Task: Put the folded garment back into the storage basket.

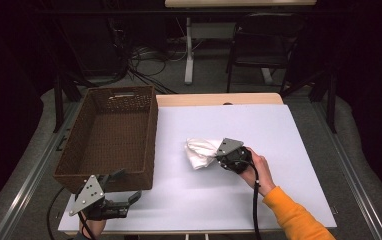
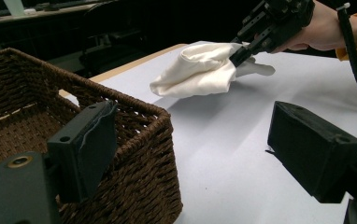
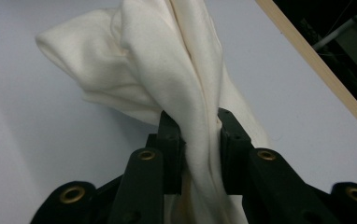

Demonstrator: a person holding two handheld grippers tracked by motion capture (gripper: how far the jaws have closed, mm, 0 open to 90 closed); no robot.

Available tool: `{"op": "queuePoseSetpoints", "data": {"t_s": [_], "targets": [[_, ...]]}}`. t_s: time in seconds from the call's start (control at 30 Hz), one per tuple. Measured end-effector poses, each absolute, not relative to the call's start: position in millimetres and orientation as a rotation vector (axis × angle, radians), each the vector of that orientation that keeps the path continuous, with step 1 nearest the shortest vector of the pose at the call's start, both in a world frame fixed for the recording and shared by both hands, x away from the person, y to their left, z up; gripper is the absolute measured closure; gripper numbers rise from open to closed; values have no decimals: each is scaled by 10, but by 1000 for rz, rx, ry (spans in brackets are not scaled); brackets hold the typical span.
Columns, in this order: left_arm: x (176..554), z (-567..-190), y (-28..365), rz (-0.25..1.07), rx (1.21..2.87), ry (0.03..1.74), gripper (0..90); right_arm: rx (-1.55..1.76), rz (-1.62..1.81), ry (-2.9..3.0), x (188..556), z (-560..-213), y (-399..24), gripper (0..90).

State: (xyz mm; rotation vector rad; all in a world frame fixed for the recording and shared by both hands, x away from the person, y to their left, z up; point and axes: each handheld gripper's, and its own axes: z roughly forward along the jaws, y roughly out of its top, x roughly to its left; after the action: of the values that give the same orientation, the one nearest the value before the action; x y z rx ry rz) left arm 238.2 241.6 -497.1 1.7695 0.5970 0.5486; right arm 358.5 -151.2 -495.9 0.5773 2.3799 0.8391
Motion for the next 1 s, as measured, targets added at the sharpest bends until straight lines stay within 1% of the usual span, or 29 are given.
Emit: {"op": "queuePoseSetpoints", "data": {"t_s": [0.63, 1.0], "targets": [[2377, -4969, 2412, 551, 1763, 596, 158, 535, 844, 2322, 3563, -4806, -1501, 750], [2376, -4968, 2413, 549, 1770, 591, 158, 537, 844, 2314, 3571, -4773, -1504, 750]]}}
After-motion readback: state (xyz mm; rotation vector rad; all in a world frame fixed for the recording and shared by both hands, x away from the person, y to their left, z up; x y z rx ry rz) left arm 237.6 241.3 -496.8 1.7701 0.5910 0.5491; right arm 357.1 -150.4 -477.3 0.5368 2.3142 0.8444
